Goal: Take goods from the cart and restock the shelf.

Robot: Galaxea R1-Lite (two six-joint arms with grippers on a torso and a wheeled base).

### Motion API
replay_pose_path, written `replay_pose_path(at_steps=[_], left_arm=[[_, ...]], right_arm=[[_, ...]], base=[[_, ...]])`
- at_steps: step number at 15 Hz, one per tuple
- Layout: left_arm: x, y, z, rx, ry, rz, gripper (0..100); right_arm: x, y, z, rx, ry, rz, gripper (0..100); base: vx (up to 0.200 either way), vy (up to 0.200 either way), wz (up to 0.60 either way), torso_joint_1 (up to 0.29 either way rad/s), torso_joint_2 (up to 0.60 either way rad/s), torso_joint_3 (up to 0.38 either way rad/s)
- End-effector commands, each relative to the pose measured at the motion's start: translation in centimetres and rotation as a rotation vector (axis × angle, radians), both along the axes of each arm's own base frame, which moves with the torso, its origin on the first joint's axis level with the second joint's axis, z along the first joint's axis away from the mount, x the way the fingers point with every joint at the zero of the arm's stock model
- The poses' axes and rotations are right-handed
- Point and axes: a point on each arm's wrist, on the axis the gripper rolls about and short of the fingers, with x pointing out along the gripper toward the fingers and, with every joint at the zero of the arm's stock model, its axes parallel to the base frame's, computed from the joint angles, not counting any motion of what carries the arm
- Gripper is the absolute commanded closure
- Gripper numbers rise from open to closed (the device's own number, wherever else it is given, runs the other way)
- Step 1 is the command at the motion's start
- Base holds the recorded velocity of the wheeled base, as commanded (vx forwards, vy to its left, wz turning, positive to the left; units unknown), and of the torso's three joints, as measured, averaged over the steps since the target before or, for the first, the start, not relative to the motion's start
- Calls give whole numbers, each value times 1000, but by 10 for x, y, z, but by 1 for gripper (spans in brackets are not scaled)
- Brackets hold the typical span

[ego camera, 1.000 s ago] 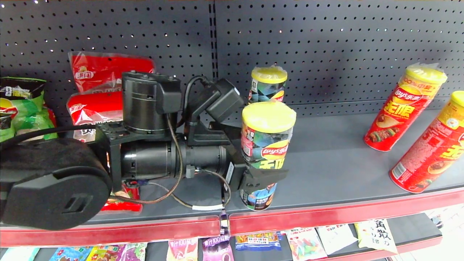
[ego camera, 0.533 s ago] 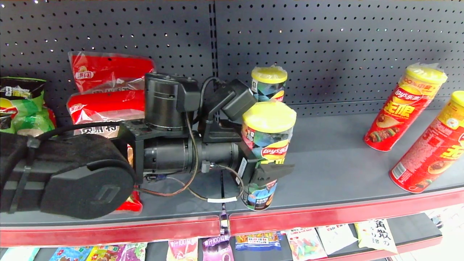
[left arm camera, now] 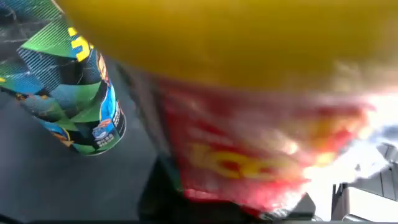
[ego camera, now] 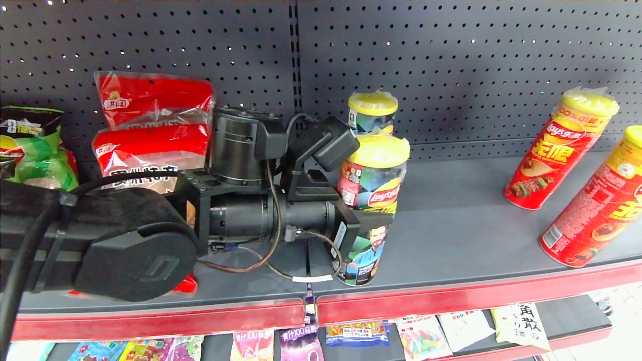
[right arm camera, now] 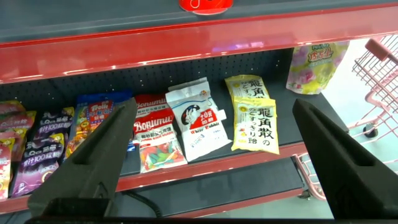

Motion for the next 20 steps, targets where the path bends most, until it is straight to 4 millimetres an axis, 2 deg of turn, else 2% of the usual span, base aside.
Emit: replay_pose_path(at_steps=[1,7,13,15,20], left_arm=[[-1,2,3,-8,-3,-10,100],[8,5,18,-88,-8,-227,100],[24,-2,7,-89,-64,-400,100],[32,-1,2,-81,-90,-405,100],[38,3,-1,-76,-122,-422,100]], right_arm=[[0,0,0,1,1,-1,0],[0,0,0,-1,2,1,0],[0,0,0,1,1,1,0],[0,0,0,-1,2,1,0],[0,0,0,1,1,-1,0]], base=[[0,0,0,0,0,0],[0,0,0,0,0,0],[0,0,0,0,0,0],[0,0,0,0,0,0],[0,0,0,0,0,0]])
